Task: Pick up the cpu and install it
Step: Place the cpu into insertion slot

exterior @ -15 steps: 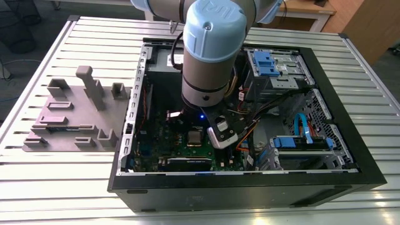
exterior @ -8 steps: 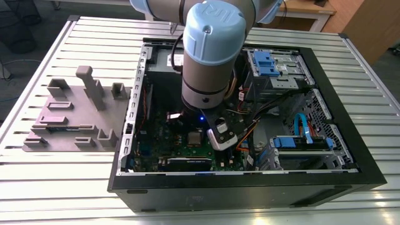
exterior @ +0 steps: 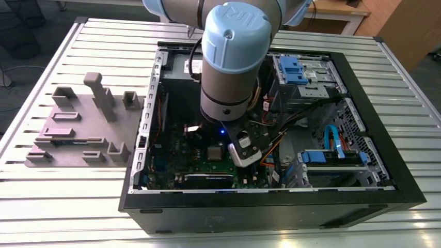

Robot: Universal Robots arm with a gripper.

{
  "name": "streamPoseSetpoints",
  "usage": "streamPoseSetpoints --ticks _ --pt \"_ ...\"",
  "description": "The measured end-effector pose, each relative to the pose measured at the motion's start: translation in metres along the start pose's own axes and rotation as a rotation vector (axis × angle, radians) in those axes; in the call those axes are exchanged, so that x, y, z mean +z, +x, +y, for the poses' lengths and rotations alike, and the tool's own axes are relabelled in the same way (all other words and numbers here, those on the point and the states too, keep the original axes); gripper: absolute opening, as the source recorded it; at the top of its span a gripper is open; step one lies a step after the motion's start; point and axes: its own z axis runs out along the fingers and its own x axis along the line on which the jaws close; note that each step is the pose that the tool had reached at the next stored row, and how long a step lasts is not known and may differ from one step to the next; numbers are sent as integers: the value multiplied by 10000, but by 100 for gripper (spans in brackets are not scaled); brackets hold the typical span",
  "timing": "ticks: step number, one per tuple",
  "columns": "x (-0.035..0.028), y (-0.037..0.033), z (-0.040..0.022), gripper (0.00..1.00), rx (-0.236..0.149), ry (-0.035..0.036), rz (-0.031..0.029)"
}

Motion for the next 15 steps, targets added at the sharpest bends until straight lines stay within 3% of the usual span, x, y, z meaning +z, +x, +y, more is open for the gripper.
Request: streamPoseSetpoints --ticks 15 --pt "22 1 16 47 1 6 3"
